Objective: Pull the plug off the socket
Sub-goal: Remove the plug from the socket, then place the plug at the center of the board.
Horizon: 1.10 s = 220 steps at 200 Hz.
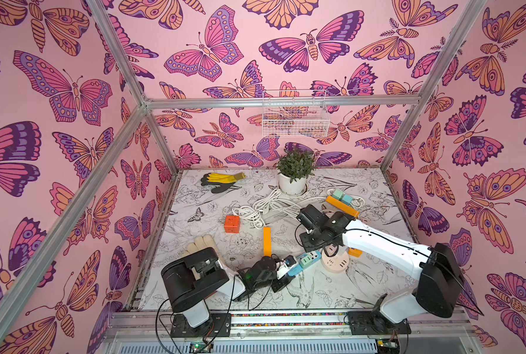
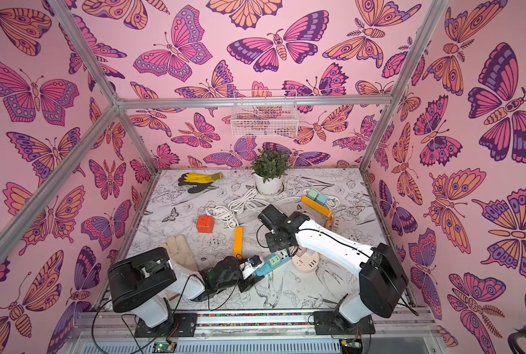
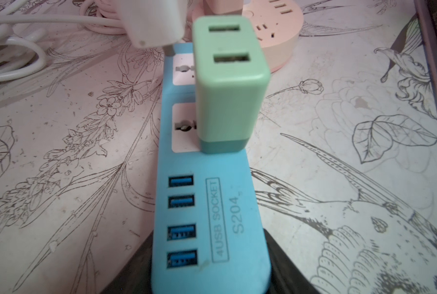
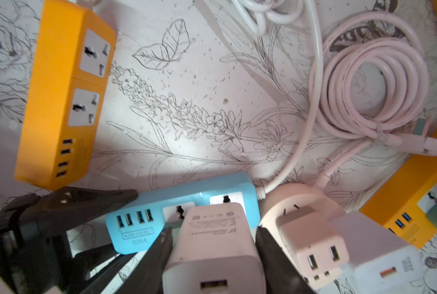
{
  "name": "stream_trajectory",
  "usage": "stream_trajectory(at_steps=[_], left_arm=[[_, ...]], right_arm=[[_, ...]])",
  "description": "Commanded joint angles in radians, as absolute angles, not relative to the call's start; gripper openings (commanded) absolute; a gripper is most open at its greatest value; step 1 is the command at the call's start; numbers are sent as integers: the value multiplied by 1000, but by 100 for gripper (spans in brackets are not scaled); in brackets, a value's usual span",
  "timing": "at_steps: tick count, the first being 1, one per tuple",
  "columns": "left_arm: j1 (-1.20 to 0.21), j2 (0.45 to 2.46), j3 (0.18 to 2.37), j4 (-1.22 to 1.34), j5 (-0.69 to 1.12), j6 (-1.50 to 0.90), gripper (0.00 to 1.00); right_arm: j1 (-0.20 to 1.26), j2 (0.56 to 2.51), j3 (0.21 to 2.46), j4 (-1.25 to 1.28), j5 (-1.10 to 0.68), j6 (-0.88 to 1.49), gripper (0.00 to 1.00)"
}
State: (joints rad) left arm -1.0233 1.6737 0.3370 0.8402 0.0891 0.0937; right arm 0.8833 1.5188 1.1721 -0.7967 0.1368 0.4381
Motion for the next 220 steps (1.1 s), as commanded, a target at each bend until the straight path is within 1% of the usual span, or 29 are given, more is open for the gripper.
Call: stream_trajectory(at_steps=[1, 15, 34, 43, 50, 59, 70, 91, 106, 114, 119, 150, 171, 190, 215, 220], left_arm=[[-1037, 1717, 370, 723, 154, 133, 58], [-1038, 1716, 373, 690, 156, 135, 59], [-1038, 1686, 356, 690, 141, 128, 65], [-1038, 1657, 347, 691, 121, 109, 70], [-1038, 1629, 339, 697, 101, 93, 78], [-1038, 1570, 339, 699, 74, 68, 86], [-1038, 1488, 302, 688, 46, 45, 92], [-1037, 1287, 337, 520, -3, -1, 94], [-1036, 1088, 387, 364, -50, -47, 94], [-1032, 986, 400, 293, -81, -93, 97], [-1027, 918, 407, 256, -104, -139, 99], [-917, 491, 444, 8, -117, -396, 99], [-872, 290, 494, -134, -148, -478, 99], [-868, 227, 558, -248, -170, -508, 99], [-869, 271, 644, -340, -138, -510, 99], [-869, 281, 652, -346, -129, -511, 99]], right_arm=[[911, 1518, 1205, -743, 101, 453, 6], [911, 1499, 1210, -714, 115, 462, 6], [900, 1429, 1197, -701, 167, 461, 6], [887, 1378, 1178, -683, 165, 462, 6], [873, 1326, 1151, -660, 150, 470, 7], [854, 1254, 1102, -608, 101, 491, 7], [823, 1165, 1018, -509, 22, 531, 8], [780, 1029, 864, -304, -112, 624, 9], [754, 996, 806, -196, -196, 677, 9], [748, 995, 788, -140, -230, 703, 10], [748, 1000, 780, -109, -245, 715, 10], [748, 1107, 786, 54, -336, 778, 10], [750, 1240, 839, 108, -400, 782, 10], [776, 1382, 892, 184, -434, 804, 10], [841, 1561, 1033, 166, -433, 782, 10], [855, 1622, 1067, 158, -430, 778, 10]])
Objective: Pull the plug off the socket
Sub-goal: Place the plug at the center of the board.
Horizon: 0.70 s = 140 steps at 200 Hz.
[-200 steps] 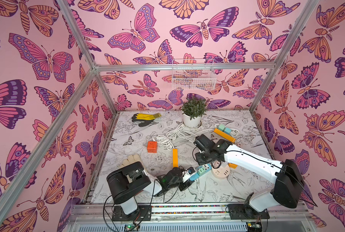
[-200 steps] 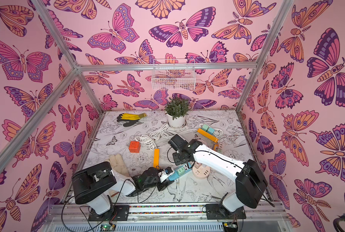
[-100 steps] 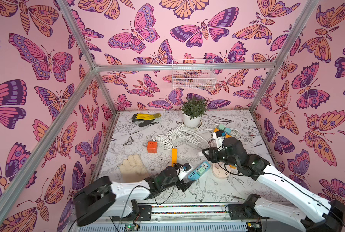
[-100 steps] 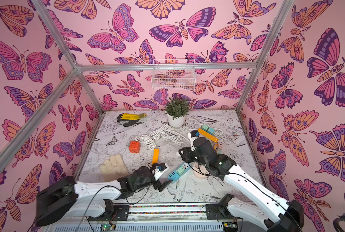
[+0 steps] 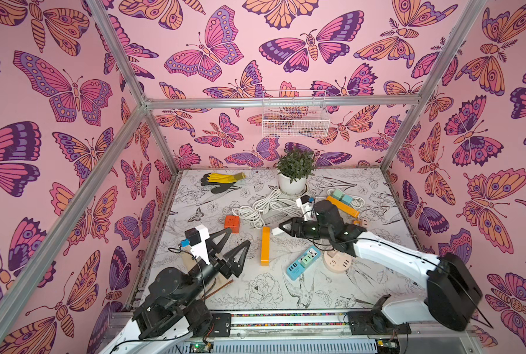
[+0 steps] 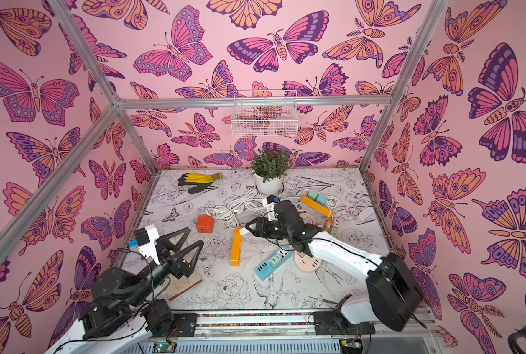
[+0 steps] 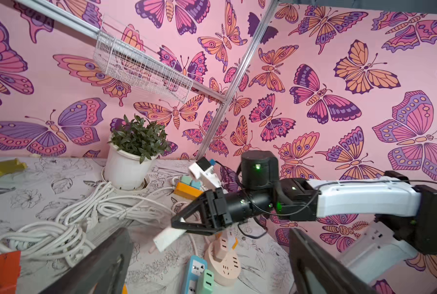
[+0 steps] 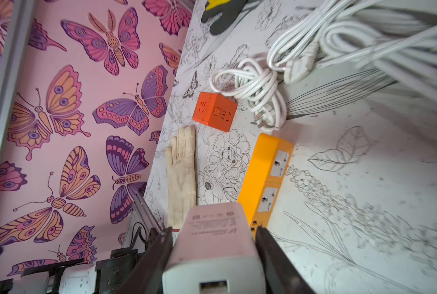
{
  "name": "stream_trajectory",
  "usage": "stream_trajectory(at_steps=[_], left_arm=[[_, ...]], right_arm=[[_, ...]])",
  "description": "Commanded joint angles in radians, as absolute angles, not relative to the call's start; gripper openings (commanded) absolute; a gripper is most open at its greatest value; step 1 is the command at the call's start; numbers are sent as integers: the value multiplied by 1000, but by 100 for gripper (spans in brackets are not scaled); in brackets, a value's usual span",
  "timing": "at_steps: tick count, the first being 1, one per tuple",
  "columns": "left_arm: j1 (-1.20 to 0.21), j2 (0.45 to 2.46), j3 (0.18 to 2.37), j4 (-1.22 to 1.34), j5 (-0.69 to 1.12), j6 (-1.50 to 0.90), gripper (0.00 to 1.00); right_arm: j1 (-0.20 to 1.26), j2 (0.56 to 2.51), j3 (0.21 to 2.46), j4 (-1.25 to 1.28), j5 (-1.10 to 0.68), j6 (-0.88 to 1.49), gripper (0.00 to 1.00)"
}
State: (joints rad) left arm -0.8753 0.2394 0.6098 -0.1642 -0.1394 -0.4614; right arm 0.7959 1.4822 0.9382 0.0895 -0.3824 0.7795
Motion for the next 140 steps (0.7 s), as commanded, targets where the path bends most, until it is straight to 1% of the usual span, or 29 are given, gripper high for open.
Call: stream_trajectory(at_steps=[1, 43, 88, 117, 140], left_arm=[[-869, 283, 654, -348, -126, -511, 99], [-868, 289, 679, -315, -28, -565, 99], [-868, 241, 680, -316, -13, -588, 99], [-868, 233, 660, -314, -5, -608, 99], [-869, 234, 645, -310, 0, -622, 99]], right_arm=[[856, 1630, 1073, 155, -430, 778, 10], [926, 1959, 1370, 31, -409, 784, 11], [979, 2196, 1593, 9, -427, 817, 14], [1003, 2289, 1718, -49, -423, 818, 24], [1007, 2320, 1751, -78, -413, 819, 36]])
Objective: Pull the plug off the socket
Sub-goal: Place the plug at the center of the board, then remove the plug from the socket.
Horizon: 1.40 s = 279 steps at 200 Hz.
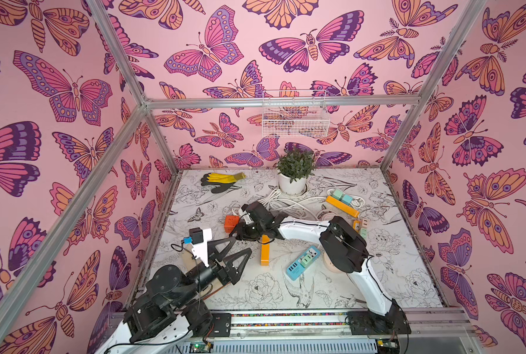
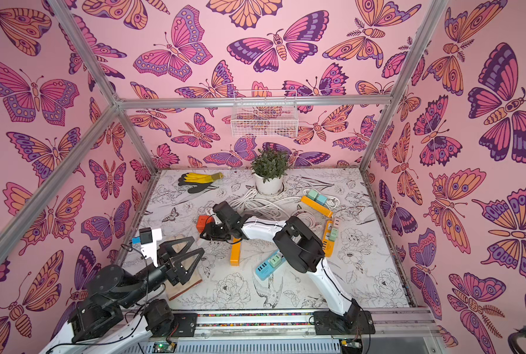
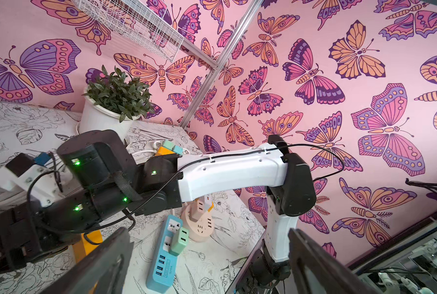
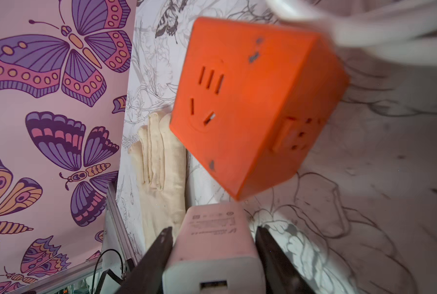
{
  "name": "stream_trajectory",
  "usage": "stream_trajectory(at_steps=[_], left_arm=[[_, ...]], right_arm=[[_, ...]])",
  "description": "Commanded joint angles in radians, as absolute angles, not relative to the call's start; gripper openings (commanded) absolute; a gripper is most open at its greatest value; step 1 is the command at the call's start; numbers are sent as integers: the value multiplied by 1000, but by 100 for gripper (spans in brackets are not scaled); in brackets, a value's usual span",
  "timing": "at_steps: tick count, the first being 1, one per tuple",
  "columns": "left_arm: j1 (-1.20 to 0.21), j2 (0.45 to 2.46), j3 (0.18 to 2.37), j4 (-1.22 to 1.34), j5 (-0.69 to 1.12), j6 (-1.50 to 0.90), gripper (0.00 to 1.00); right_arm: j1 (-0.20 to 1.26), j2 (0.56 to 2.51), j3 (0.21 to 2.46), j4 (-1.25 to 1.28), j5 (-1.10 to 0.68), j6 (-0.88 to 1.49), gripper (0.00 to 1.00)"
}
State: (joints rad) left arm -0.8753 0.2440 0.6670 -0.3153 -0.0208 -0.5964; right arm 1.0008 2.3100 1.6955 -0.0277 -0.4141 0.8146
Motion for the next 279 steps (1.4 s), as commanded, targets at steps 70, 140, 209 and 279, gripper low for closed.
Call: stream_trajectory(at_steps=[70, 140, 209, 279], left_arm=[[-869, 237, 606, -219, 80, -696, 99], [-875, 386, 557, 57, 314, -823, 97], [-1061, 617, 455, 123, 102, -644, 95], [-1106, 991, 410, 182, -51, -214, 99]], right_arm=[[1005, 2151, 1773, -305, -383, 607, 73], [1002, 1448, 1223, -330, -173, 360, 74], [846, 585, 654, -517, 43, 443, 83], [838, 730, 654, -607, 10, 425, 82]])
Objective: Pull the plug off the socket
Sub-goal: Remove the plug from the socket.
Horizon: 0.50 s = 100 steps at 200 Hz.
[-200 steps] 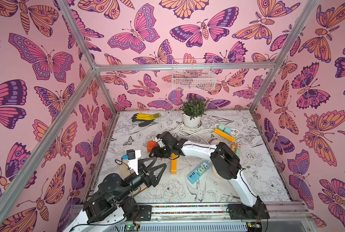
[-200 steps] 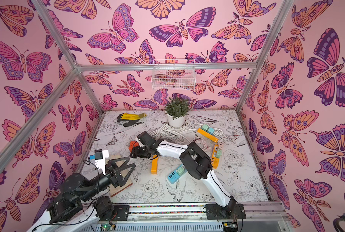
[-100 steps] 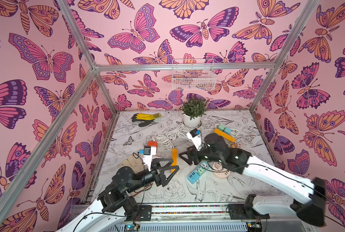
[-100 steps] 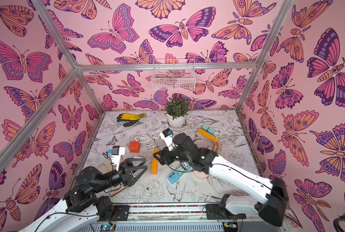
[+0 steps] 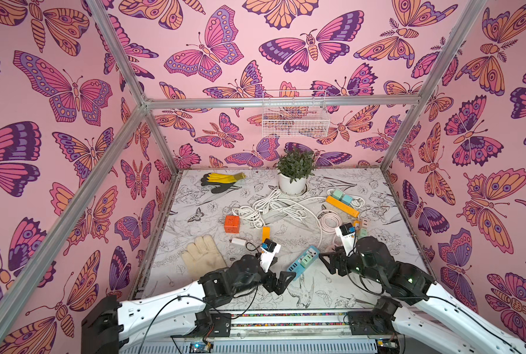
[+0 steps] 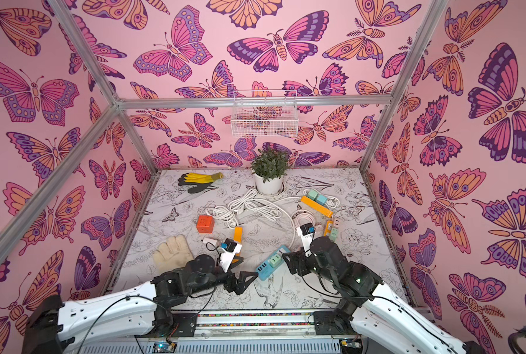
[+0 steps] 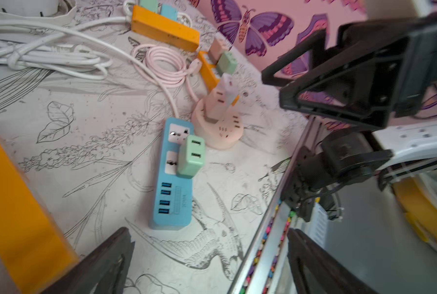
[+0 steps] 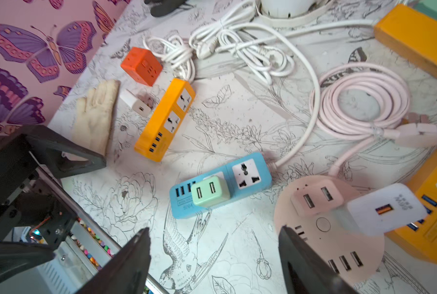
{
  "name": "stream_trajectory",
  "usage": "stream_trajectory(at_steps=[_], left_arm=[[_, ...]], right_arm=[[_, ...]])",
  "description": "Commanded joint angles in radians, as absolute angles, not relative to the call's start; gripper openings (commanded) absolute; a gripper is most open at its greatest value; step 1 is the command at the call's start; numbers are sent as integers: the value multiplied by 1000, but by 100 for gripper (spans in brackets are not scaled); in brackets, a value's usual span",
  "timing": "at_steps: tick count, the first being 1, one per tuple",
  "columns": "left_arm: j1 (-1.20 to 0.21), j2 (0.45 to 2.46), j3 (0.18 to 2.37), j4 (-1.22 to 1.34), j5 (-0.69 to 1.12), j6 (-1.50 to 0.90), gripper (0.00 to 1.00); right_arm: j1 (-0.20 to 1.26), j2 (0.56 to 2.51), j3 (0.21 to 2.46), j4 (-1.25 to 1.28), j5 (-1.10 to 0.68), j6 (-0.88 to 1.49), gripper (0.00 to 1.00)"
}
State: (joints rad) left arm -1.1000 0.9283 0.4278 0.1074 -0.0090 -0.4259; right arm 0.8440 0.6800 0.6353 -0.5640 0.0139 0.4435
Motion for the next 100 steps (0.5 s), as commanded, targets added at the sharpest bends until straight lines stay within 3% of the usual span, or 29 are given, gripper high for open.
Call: stream_trajectory(at_steps=[1, 58, 100], left_arm=[[-1107, 995, 409, 187, -49, -208, 99], [-1112, 1192, 350, 538, 9, -7, 99], [-1131, 1438, 339, 795, -50, 50, 99]], right_arm=[[838, 733, 654, -607, 10, 424, 82], [838, 911, 675, -499, -90, 368, 82], [838, 986, 670, -422, -133, 372, 82]])
